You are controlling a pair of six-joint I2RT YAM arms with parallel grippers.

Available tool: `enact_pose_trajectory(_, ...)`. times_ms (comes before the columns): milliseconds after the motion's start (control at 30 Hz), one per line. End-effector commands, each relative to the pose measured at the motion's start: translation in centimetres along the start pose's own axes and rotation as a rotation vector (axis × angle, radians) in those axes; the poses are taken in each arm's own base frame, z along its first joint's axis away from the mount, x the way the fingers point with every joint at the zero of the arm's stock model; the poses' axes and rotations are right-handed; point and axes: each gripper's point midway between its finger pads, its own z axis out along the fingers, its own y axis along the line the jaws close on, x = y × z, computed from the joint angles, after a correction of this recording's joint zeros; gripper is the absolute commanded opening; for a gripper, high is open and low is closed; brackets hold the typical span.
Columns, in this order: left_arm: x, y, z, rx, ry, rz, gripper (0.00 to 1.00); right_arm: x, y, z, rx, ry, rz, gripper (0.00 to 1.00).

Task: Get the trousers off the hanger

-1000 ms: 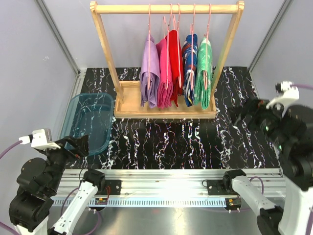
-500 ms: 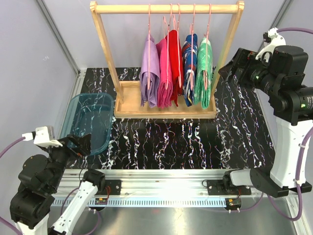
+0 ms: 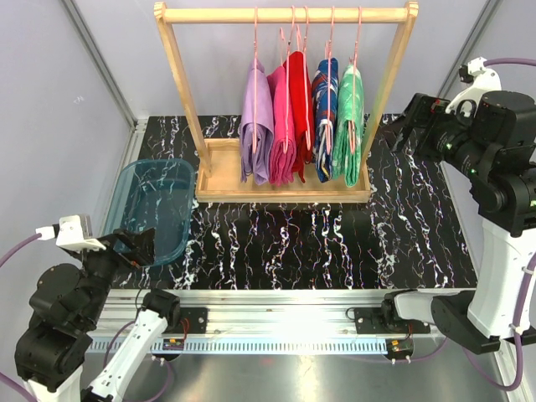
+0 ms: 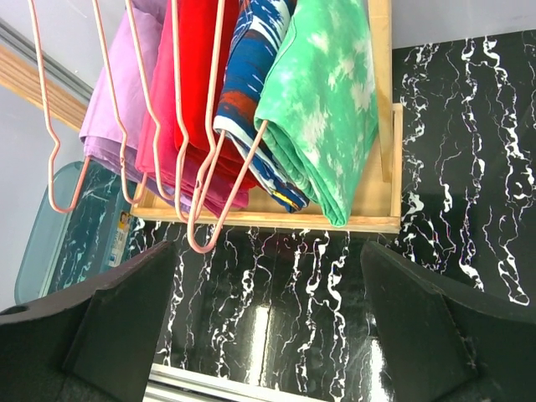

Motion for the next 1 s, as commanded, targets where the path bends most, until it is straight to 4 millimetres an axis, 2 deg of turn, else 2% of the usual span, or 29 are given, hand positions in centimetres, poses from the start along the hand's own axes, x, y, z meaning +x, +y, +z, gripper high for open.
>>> enact_pose_trajectory(0, -1.6, -0.3, -0.1, 0.008, -0.037, 0.014, 0.99, -0.3, 0.1, -0.2, -0.004, -0.021, -0.038, 0.99)
enact_pose_trajectory(100, -1.6, -0.2, -0.2, 0.002, -0.041, 0.019, 0.99, -0.2, -0.4, -0.3, 0.020, -0.034, -0.056, 1.00)
enact_pose_trajectory(267, -1.7, 0.3, -0.4, -0.020, -0.042, 0.034, 0.99, 1.4, 0.0, -0.3, -0.013, -0.010, -0.118, 0.99)
enact_pose_trajectory(300, -1.7, 0.4, -0.4, -0.024, -0.041, 0.036, 0.99, 1.4, -0.7, -0.4, 0.024, -0.023, -0.126, 0.99)
enact_pose_trajectory(500, -1.6, 0.9, -0.1, -0.055, -0.041, 0.041, 0.99, 2.8, -2.9, -2.5, 0.101, -0.097, -0.158, 0.99)
enact_pose_trajectory(567, -1.6, 0.8, 0.0, -0.054, -0.042, 0.040, 0.99, 3.9, -3.5, -3.3, 0.105, -0.103, -0.168, 0.99)
enact_pose_trajectory(600, -1.6, 0.8, 0.1, -0.055, -0.041, 0.041, 0.99, 3.8, -3.6, -4.5, 0.097, -0.140, -0.169, 0.99)
enact_pose_trajectory(633, -1.6, 0.8, 0.1, -0.054, -0.042, 0.039, 0.99, 4.7, -4.1, -4.2, 0.110, -0.124, -0.170, 1.00)
enact_pose_trajectory(733, -1.6, 0.8, 0.1, -0.052, -0.044, 0.035, 0.99, 5.6, -4.7, -5.2, 0.124, -0.147, -0.150, 1.00)
enact_pose_trajectory(867, -1.5, 0.7, 0.2, -0.050, -0.043, 0.029, 0.99, 6.2, -3.1, -5.9, 0.023, -0.162, -0.121, 1.00)
enact_pose_trajectory(967, -1.5, 0.5, 0.2, -0.040, -0.045, 0.018, 0.99, 5.8, -1.5, -6.2, -0.057, -0.180, -0.073, 1.00)
